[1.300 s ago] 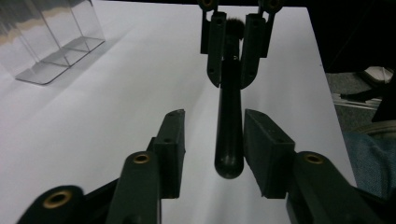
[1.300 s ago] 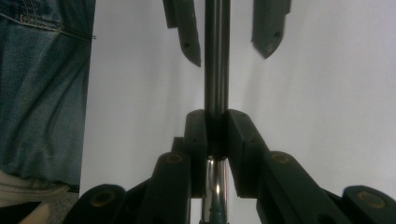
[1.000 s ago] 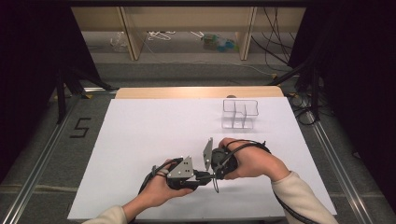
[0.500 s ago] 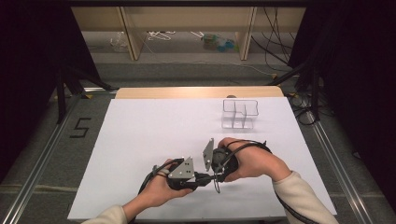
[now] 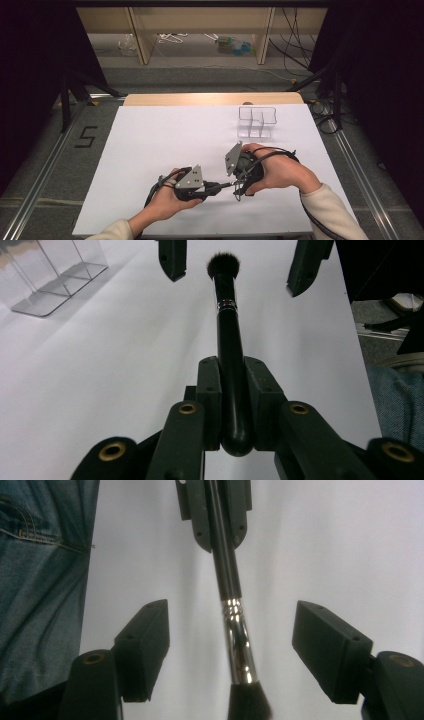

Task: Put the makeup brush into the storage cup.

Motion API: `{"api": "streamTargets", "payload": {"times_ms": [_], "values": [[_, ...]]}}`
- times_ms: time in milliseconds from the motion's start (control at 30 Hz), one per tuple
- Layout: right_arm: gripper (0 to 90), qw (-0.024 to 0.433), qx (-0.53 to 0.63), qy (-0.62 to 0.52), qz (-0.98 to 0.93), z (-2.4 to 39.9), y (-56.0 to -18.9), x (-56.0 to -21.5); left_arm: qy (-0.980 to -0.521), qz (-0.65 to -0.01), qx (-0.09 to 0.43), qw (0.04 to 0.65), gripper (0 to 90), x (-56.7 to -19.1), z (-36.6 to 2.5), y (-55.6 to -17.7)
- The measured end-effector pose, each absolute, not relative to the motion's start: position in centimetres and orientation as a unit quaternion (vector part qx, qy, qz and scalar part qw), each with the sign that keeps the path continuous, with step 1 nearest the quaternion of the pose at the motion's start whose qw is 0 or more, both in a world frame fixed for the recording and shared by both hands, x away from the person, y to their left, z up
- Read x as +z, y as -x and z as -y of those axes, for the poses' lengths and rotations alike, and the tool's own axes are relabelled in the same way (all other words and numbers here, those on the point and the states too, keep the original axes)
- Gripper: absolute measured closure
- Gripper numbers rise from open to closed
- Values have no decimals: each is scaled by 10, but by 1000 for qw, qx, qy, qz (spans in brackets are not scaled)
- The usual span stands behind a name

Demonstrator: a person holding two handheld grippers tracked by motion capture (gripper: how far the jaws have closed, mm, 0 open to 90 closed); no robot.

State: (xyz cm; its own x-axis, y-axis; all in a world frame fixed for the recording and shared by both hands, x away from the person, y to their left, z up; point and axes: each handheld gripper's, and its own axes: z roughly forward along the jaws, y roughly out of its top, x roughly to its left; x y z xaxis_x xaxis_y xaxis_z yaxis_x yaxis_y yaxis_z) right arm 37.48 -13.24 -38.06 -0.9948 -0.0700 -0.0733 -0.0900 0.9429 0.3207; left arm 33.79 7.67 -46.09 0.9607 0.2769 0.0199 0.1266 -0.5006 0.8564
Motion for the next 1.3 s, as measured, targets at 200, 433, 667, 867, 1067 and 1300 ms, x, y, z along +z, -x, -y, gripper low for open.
{"api": "streamTargets", "payload": {"times_ms": [200, 433, 667, 867, 1067, 1300], "values": [[283, 49, 208, 34, -976, 150, -374, -378, -861, -124, 88, 486, 784, -459, -80, -339], [275, 65, 309, -37, -948, 176, -375, -373, -852, -148, 94, 493, 784, -459, -84, -341], [262, 68, 376, -79, -921, 187, -374, -375, -836, -181, 112, 506, 785, -456, -90, -344], [262, 67, 412, -104, -903, 193, -373, -381, -819, -204, 132, 520, 785, -453, -95, -347], [262, 64, 440, -131, -886, 195, -373, -393, -801, -220, 147, 538, 785, -450, -100, -348], [266, 57, 473, -171, -862, 196, -372, -408, -780, -235, 153, 559, 785, -447, -102, -348]]}}
